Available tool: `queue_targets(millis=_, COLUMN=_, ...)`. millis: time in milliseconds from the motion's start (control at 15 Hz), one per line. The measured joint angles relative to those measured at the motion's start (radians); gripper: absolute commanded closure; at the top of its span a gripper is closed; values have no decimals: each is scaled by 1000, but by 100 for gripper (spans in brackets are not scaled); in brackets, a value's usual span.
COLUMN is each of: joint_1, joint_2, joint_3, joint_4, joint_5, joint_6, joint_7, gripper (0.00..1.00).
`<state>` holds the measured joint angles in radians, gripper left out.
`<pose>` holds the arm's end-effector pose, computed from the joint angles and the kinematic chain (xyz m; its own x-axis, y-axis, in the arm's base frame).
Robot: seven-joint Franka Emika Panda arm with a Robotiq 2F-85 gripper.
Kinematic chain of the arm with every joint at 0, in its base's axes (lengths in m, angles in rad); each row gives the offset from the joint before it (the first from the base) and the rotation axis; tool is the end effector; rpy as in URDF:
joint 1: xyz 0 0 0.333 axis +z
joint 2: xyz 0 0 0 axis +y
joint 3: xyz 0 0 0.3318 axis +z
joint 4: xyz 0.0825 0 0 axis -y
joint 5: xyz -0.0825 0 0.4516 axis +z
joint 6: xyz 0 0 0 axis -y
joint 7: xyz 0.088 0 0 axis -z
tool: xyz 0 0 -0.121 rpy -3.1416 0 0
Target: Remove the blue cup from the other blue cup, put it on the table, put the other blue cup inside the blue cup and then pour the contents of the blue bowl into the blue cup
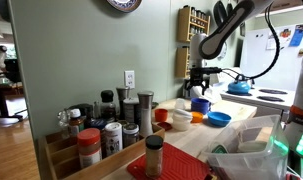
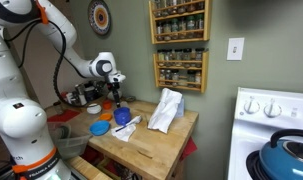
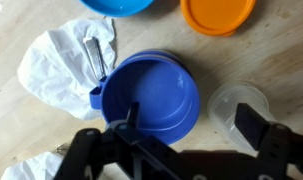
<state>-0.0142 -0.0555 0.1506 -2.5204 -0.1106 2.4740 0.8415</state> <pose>0.4957 0.0666 0.2480 0.8140 -0.5777 0.0608 -0.5805 -0.8129 0.0480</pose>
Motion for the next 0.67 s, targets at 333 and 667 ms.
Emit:
queue_targets(millis=333, joint_1=5, joint_2=48, joint_3=-27, joint_4=2, joint_5=0, joint_6=45, joint_7=-12, gripper=50)
queue_targets(millis=667, joint_1=16, joint_2=82, joint_3=-40, joint_4=10, joint_5=1, joint_6=67, joint_7=-21, gripper=50)
